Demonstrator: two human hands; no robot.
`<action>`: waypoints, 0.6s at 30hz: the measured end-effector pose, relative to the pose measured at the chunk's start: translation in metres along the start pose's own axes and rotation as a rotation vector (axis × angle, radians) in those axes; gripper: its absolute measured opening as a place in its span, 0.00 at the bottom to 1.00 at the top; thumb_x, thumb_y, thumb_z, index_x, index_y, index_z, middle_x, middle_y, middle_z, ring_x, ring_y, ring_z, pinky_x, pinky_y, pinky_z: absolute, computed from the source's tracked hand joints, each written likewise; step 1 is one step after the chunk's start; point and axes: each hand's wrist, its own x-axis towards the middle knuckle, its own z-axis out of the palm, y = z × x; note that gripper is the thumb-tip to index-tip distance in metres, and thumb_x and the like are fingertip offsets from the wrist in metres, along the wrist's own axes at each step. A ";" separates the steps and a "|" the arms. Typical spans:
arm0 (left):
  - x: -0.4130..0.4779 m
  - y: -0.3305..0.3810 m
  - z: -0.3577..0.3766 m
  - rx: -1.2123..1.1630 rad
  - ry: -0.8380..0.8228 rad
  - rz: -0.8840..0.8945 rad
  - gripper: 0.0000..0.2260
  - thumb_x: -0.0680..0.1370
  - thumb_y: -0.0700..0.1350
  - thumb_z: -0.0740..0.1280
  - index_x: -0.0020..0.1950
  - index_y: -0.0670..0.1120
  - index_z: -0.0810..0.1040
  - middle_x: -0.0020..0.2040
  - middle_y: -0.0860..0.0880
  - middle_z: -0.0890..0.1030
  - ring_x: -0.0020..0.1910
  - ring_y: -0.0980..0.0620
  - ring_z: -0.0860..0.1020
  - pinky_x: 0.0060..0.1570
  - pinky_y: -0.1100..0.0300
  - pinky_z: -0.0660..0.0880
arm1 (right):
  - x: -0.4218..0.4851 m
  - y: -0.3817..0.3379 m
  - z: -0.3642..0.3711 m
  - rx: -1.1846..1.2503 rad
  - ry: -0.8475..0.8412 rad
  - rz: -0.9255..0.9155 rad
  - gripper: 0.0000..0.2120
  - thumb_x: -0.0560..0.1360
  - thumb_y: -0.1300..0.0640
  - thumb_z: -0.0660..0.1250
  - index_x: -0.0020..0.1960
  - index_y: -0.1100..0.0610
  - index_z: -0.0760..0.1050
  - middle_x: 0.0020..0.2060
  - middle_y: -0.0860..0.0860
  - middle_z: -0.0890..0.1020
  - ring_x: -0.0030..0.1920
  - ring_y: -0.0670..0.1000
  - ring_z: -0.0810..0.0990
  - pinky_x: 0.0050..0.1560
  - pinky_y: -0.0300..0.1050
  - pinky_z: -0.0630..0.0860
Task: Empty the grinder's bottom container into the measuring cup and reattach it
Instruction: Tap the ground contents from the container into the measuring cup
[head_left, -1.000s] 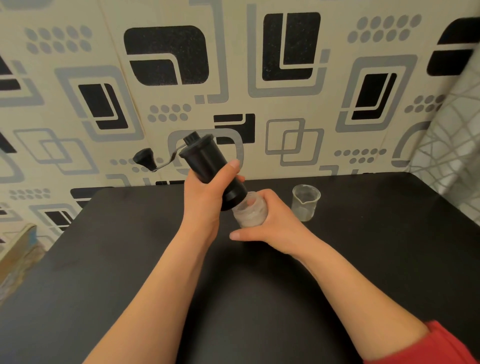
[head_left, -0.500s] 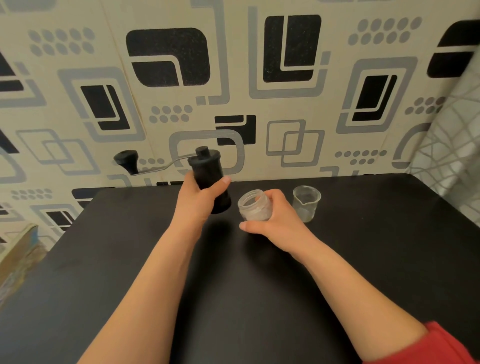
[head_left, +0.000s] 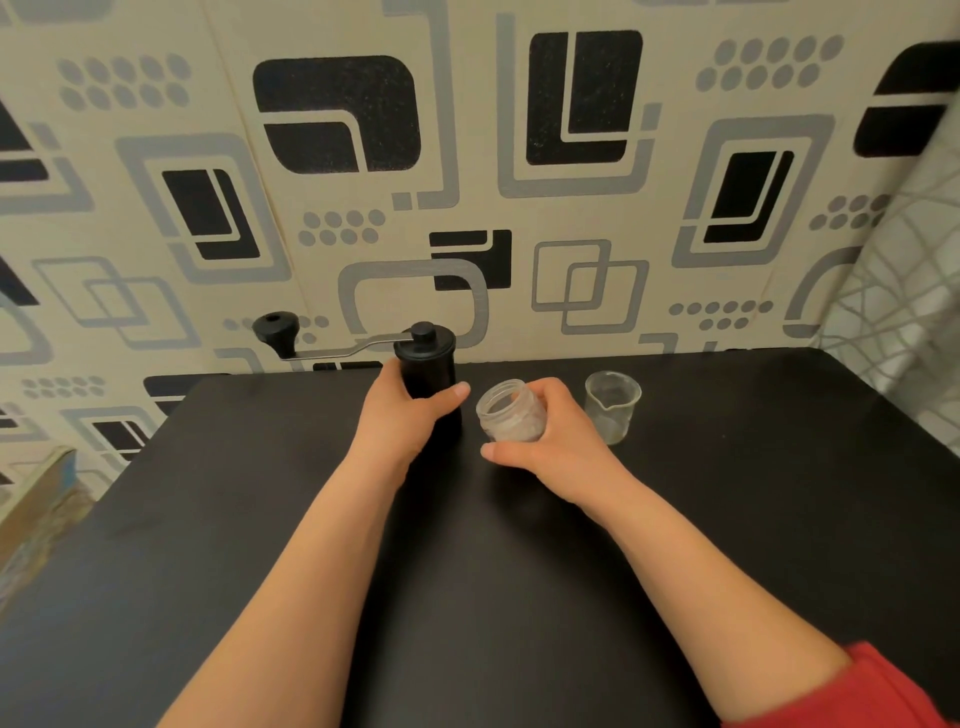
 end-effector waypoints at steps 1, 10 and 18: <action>0.000 0.000 0.001 0.008 0.000 -0.004 0.31 0.70 0.47 0.78 0.70 0.48 0.69 0.67 0.47 0.76 0.66 0.45 0.74 0.66 0.44 0.70 | 0.000 0.000 0.000 0.001 0.001 0.000 0.30 0.67 0.53 0.79 0.62 0.49 0.66 0.53 0.39 0.74 0.51 0.39 0.75 0.41 0.30 0.69; 0.000 -0.002 0.001 0.043 -0.005 -0.023 0.31 0.69 0.47 0.78 0.69 0.49 0.70 0.66 0.47 0.77 0.65 0.45 0.74 0.65 0.45 0.71 | 0.002 0.002 0.000 0.007 -0.001 -0.006 0.30 0.67 0.54 0.79 0.63 0.50 0.66 0.53 0.39 0.74 0.52 0.39 0.75 0.42 0.30 0.69; -0.002 0.001 0.001 0.078 -0.022 -0.020 0.31 0.70 0.47 0.78 0.70 0.48 0.69 0.67 0.47 0.76 0.66 0.45 0.74 0.65 0.45 0.70 | 0.002 0.002 0.000 0.006 -0.007 -0.003 0.30 0.67 0.54 0.79 0.62 0.48 0.66 0.53 0.38 0.74 0.52 0.39 0.75 0.42 0.30 0.69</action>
